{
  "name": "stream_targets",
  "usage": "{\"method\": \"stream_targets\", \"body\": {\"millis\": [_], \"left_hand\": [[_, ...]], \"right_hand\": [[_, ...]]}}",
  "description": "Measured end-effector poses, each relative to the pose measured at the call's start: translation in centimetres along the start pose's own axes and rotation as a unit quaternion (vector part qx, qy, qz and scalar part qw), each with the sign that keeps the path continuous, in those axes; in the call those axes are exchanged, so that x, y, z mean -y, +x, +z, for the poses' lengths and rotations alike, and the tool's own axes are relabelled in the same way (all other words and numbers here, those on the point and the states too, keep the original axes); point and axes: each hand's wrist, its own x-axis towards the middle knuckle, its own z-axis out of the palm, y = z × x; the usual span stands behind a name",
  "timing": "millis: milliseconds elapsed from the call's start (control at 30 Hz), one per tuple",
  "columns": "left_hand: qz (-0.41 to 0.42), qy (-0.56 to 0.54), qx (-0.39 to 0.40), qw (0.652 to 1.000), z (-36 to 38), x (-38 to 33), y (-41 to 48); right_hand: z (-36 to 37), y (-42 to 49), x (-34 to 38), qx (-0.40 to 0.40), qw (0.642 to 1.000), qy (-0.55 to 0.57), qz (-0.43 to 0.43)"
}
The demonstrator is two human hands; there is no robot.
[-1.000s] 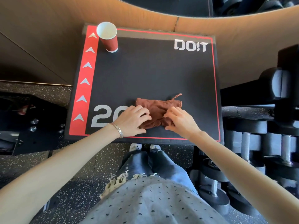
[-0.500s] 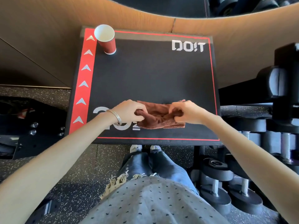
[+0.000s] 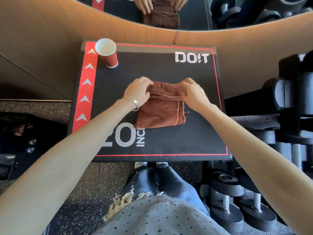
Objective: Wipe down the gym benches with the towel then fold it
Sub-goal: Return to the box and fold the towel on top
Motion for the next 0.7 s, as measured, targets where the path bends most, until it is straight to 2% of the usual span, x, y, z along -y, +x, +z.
{"method": "stream_targets", "body": {"millis": [100,167,200,267,367,433,500,567,633,700], "left_hand": [[0.085,0.131,0.089,0.984,1.4,0.6,-1.2],[0.087,0.195,0.143,0.967,2.1,1.0,-1.7],[0.083,0.199,0.147,0.965,2.2,1.1,-1.9],[0.101,0.174,0.11,0.973,2.3,1.2,-2.6],[0.177,0.137,0.047,0.973,2.5,1.4,-4.7],[0.199,0.148,0.066,0.967,2.9,1.8,-6.2],[0.186,0.177,0.109,0.96,3.4,2.0,-7.3],[0.163,0.193,0.13,0.959,3.7,2.1,-7.5],[0.164,0.21,0.125,0.956,3.8,1.8,-7.3],[0.166,0.228,0.107,0.953,3.7,1.5,-7.2]], "right_hand": [[2.1,-1.3,-0.8,0.123,0.989,-0.067,-0.042],[3.1,-2.1,-1.3,0.2,0.97,-0.127,-0.045],[3.5,-2.5,-1.5,0.198,0.97,-0.137,-0.044],[4.0,-3.5,-1.5,0.129,0.983,-0.119,-0.057],[5.0,-5.8,-0.8,0.054,0.989,-0.082,-0.107],[5.6,-6.8,-0.7,0.078,0.985,-0.1,-0.115],[6.1,-7.0,-0.6,0.11,0.981,-0.131,-0.092],[6.4,-6.7,-0.5,0.099,0.98,-0.149,-0.086],[6.3,-6.3,-0.4,0.08,0.983,-0.141,-0.085],[5.6,-5.9,-0.3,0.101,0.989,-0.086,-0.063]]}}
